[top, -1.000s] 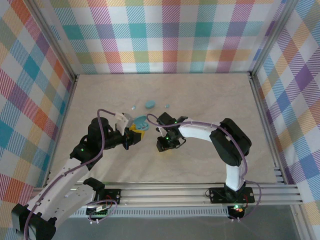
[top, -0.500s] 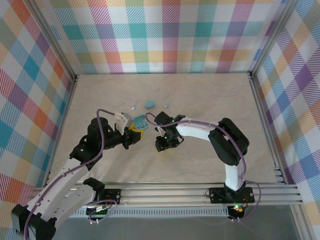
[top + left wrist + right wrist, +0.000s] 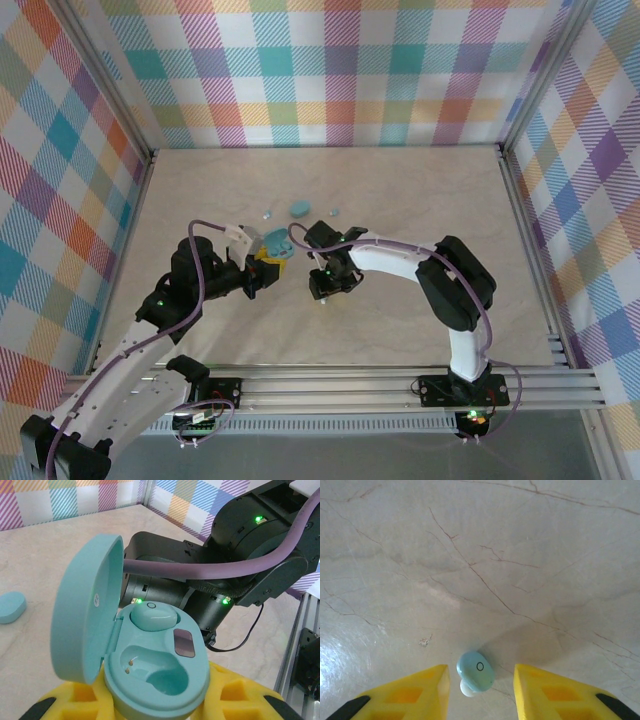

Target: Insert wireless bluetooth earbuds into charging case

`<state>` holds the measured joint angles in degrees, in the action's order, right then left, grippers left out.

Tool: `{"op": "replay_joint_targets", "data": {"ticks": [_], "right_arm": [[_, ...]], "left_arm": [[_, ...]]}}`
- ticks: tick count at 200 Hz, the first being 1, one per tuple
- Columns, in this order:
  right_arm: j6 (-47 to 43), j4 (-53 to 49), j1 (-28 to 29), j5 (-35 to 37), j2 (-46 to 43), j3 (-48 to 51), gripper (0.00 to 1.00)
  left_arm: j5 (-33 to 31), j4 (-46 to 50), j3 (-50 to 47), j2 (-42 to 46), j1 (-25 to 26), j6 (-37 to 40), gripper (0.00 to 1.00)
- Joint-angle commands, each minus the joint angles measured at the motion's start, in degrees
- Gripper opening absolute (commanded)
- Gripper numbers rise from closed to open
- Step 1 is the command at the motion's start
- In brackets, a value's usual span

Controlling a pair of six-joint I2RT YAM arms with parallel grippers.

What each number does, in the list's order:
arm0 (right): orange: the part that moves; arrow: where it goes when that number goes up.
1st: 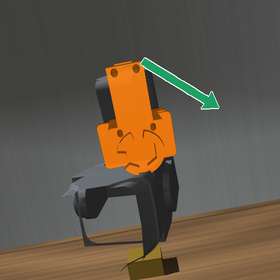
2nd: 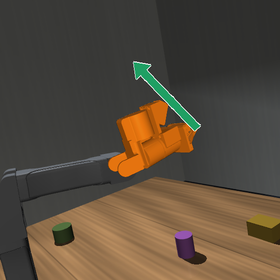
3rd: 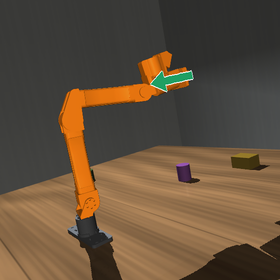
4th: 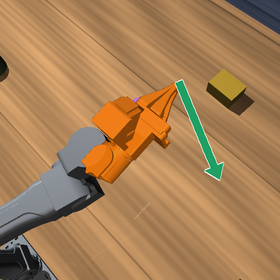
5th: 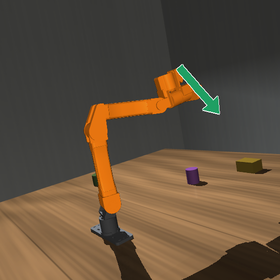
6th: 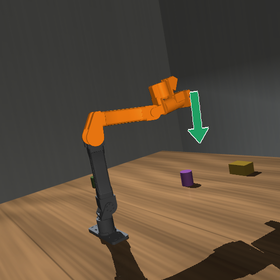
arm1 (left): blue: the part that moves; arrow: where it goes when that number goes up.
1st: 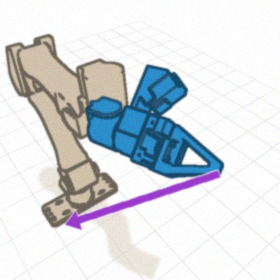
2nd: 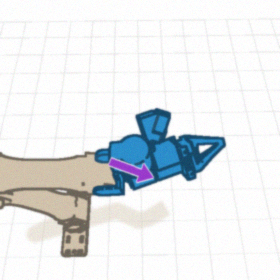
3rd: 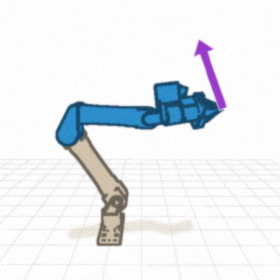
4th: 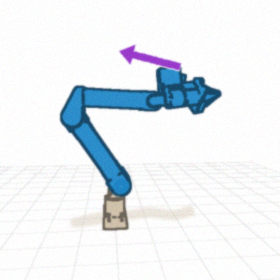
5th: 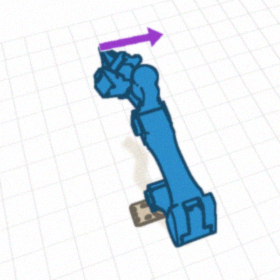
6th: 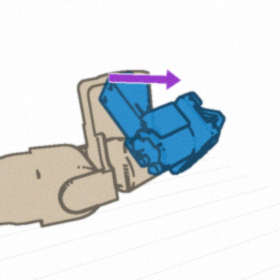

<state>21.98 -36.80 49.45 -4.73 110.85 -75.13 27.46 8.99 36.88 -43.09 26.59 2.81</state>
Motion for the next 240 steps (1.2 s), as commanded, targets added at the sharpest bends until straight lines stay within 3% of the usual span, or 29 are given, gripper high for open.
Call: {"op": "replay_joint_targets", "data": {"ticks": [1, 92, 133, 191, 240], "right_arm": [[-0.26, -1.16, 1.17, 0.76, 2.32, -1.83, 0.38], [0.5, -3.5, 2.49, 3.41, 3.48, -1.69, 0.2], [0.08, -4.6, 1.67, 5.98, -1.12, 0.05, 0.17], [-0.33, -5.68, -4.23, 4.85, -11.98, 3.94, 0.17], [-3.42, -11.63, -5.68, 5.82, -17.72, -1.91, 0.17]], "left_arm": [[2.0, -0.25, -0.93, 0.57, 0.48, 0.61, 0.0], [1.3, 0.23, -1.38, 1.78, 0.48, 0.54, 0.0], [1.38, -0.25, -1.46, 1.79, 0.44, 0.34, 0.0], [2.33, -3.21, -1.21, 0.19, 0.48, -0.42, 0.0], [3.74, -9.63, -1.46, -2.27, 0.57, -0.32, 0.0]]}}
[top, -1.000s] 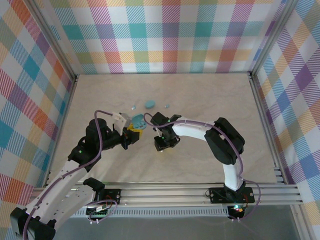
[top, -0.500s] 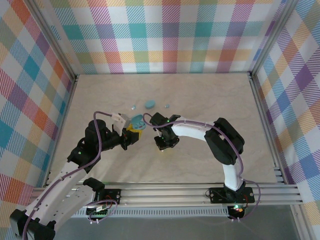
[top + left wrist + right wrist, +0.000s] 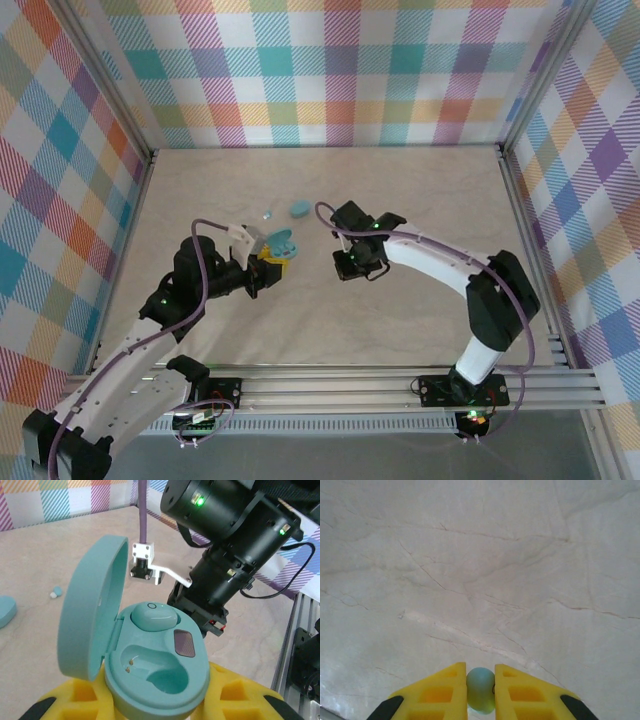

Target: Insert wireless bluetooth earbuds into charging case

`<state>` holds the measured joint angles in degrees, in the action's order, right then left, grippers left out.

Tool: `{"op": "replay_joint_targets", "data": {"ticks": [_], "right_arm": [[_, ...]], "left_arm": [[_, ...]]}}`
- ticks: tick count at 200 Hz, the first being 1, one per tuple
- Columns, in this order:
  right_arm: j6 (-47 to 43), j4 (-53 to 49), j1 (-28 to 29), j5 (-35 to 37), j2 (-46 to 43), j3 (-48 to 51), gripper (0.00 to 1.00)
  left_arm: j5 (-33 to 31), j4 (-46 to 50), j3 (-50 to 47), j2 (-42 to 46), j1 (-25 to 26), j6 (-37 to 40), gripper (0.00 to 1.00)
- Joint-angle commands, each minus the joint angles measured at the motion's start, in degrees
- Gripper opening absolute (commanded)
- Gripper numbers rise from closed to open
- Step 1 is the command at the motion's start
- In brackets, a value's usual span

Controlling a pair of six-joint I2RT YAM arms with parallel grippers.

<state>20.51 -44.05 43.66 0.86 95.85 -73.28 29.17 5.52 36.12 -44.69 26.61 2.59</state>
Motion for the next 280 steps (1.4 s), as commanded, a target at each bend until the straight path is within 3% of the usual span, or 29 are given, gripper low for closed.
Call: {"op": "replay_joint_targets", "data": {"ticks": [1, 98, 156, 237, 280], "right_arm": [[-1.96, -4.46, 0.11, 0.16, -2.93, -3.83, 0.17], [-4.23, -9.3, 0.11, -1.96, -12.96, -11.0, 0.18], [-3.62, -10.62, 0.18, -4.64, -14.07, -16.56, 0.17], [-3.45, -8.95, 1.44, -11.63, -9.86, -22.82, 0.16], [-4.94, -9.99, 3.05, -9.37, -6.95, -24.34, 0.16]], "left_arm": [[2.03, -6.23, -0.7, -0.76, 0.55, -0.12, 0.0], [3.4, -17.38, -0.5, -8.33, 2.78, 2.12, 0.0], [2.14, -17.21, 5.19, -15.72, 5.25, 6.02, 0.0], [2.7, -23.04, 5.54, -20.75, 6.95, 5.32, 0.0], [3.08, -23.37, 6.36, -22.01, 7.4, 5.27, 0.0]]}}
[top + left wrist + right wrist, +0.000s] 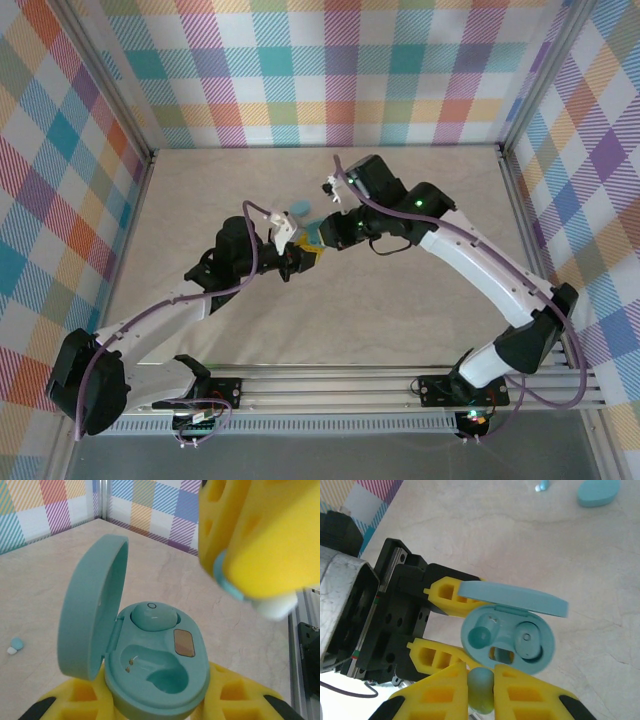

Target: Insert wireless bluetooth earbuds into charging case

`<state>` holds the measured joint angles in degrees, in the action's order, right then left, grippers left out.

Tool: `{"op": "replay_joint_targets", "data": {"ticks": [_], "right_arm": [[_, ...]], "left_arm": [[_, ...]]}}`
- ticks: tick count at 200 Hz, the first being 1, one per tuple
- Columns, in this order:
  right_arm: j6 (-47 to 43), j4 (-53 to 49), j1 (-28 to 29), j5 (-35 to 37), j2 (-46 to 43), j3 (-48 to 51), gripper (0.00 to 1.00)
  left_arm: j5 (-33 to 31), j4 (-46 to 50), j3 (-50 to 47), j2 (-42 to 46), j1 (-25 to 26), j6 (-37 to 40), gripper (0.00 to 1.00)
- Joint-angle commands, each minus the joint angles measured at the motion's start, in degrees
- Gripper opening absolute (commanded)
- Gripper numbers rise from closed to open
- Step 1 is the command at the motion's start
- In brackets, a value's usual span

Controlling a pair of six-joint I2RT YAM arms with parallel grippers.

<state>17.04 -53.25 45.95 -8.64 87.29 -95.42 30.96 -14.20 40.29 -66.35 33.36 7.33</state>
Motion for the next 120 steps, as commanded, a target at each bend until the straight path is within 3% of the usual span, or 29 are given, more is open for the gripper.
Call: {"op": "replay_joint_targets", "data": {"ticks": [1, 120], "right_arm": [[-1.56, -0.88, 0.78, 0.17, 1.68, -2.3, 0.16], [-3.46, -5.81, 2.78, 6.8, 7.01, -8.38, 0.16]], "left_arm": [[1.29, -3.65, 2.21, -0.36, 0.65, 0.51, 0.0], [2.02, -2.41, 2.23, 0.04, 1.35, 0.32, 0.0]]}}
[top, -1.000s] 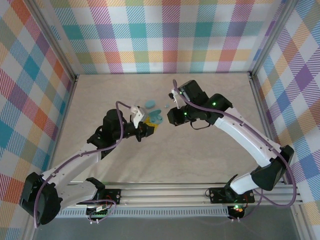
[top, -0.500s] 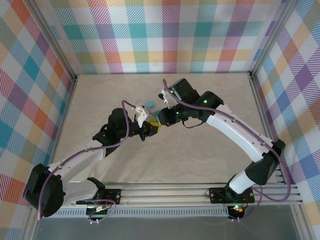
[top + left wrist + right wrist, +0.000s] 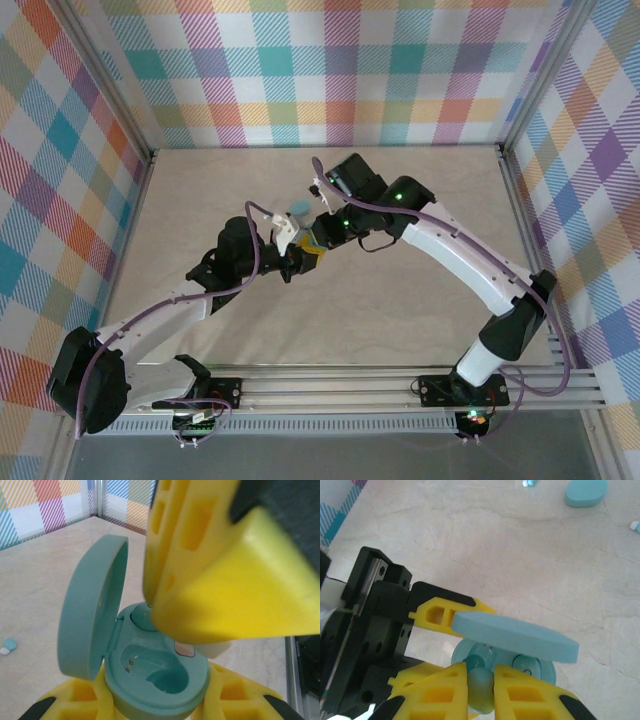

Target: Insert wireless bluetooth earbuds into charging case

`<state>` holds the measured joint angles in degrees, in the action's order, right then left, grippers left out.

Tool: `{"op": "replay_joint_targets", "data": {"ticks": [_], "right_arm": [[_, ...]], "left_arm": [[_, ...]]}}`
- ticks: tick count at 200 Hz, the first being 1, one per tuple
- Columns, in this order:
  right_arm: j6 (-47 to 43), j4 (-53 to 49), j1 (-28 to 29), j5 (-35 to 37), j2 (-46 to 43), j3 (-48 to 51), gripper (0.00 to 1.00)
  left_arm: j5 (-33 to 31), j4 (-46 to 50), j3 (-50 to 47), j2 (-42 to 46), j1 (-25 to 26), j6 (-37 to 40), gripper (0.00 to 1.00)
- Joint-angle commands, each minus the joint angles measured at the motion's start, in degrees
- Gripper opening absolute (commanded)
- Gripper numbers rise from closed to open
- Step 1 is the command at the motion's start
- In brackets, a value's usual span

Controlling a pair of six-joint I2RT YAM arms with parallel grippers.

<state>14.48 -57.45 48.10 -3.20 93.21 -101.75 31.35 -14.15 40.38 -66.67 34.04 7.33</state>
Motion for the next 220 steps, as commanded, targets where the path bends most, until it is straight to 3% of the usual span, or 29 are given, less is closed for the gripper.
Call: {"op": "replay_joint_targets", "data": {"ticks": [1, 155, 220], "right_arm": [[-0.88, -1.61, 0.71, 1.4, 1.09, -2.04, 0.16], [1.67, 1.24, 1.74, 2.0, 0.97, 3.58, 0.23], [1.6, 2.3, 1.75, 6.34, 0.4, 2.76, 0.16]], "left_arm": [[1.62, -2.46, 2.15, 0.34, 0.67, 0.32, 0.0], [0.54, -2.2, 1.56, 2.19, 0.8, -0.33, 0.0], [0.81, -2.46, 1.23, 2.25, 0.85, -1.0, 0.0]]}}
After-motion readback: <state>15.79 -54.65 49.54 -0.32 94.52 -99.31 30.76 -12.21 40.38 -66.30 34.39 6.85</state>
